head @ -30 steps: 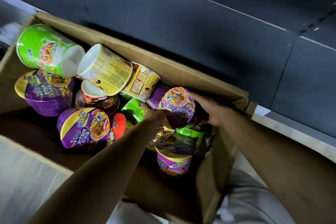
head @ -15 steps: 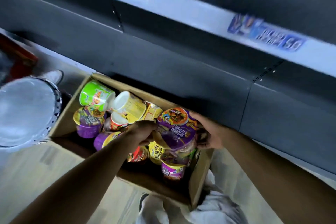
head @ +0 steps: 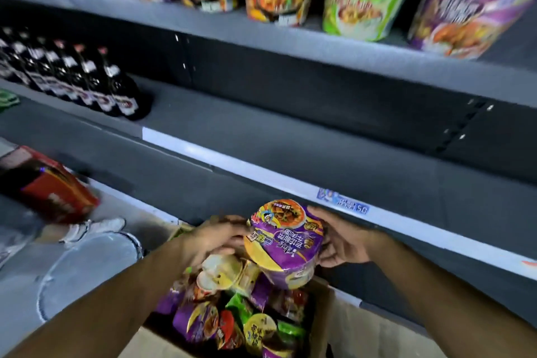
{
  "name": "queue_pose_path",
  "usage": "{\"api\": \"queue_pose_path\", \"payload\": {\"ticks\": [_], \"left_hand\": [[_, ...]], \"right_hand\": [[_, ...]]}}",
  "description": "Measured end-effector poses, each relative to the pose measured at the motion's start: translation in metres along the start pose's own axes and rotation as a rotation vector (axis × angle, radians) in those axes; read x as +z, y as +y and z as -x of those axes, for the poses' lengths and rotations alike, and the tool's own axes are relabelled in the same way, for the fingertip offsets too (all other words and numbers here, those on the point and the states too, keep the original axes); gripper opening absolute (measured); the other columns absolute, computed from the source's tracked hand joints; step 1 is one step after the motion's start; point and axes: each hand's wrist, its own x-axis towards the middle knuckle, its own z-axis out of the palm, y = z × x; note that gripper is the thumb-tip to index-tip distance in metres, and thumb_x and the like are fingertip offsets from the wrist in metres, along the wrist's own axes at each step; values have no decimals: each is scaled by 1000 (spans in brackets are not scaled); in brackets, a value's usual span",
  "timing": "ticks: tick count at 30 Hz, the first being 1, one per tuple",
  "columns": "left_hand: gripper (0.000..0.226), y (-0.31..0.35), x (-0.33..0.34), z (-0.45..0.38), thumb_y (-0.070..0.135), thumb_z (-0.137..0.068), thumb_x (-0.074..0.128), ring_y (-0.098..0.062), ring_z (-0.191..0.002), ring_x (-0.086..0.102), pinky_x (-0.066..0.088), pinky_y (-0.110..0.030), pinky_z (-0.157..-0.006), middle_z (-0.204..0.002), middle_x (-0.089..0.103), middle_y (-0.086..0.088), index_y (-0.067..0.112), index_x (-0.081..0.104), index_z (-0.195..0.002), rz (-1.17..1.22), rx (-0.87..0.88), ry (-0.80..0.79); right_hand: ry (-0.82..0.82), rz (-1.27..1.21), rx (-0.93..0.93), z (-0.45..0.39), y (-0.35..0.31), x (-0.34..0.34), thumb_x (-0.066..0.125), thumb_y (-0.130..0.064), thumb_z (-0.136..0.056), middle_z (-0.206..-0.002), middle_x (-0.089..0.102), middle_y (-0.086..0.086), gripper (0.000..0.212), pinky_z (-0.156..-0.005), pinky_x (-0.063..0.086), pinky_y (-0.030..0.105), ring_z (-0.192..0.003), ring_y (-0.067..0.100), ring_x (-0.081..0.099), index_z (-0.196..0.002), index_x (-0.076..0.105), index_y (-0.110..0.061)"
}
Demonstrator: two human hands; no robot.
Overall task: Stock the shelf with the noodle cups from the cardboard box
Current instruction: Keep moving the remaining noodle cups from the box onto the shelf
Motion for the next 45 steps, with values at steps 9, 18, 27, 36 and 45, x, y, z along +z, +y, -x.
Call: {"api": "queue_pose_path", "payload": {"ticks": [9, 18, 27, 36, 45], "left_hand": [[45, 92, -19, 93, 53, -74, 69, -4, -107, 61, 41, -37, -100, -107, 71, 15, 28, 62, -111, 37, 255, -77], [83, 167, -7, 143, 48, -62, 81, -11, -120, 57, 49, -32, -97, -129, 61, 9, 29, 42, -133, -3, 618, -186], [68, 248, 11, 147, 37, -69, 81, -15, -105, 66, 55, -31, -83, -117, 68, 2, 25, 46, -126, 111, 745, -105], [74, 317, 32, 153, 54, -62, 66, -13, -97, 69, 55, -31, -78, -112, 70, 5, 26, 44, -127, 134, 836, -78], [82, 374, 64, 150, 65, -55, 68, -13, -100, 69, 52, -41, -87, -110, 71, 8, 28, 51, -127, 254, 867, -74]], "right_hand": [[-144, 3, -170, 99, -76, 4, 49, -75, -63, -103, 63, 14, 76, -77, 52, 35, -82, 32, 67, -120, 52, -26], [-431, -8, -323, 184, -129, -19, 56, -75, -69, -130, 51, 34, 94, -93, 48, 46, -115, 50, 53, -142, 38, -18], [-402, 100, -465, 257, -180, -55, 65, -81, -55, -124, 53, 34, 110, -81, 54, 50, -113, 47, 56, -141, 37, -18], [-271, 257, -653, 305, -212, -85, 78, -71, -47, -102, 67, 20, 108, -75, 56, 47, -102, 38, 65, -130, 38, -14], [48, 250, -874, 350, -237, -117, 86, -61, -44, -84, 67, 11, 91, -57, 54, 27, -70, 20, 65, -120, 59, -20]]}}
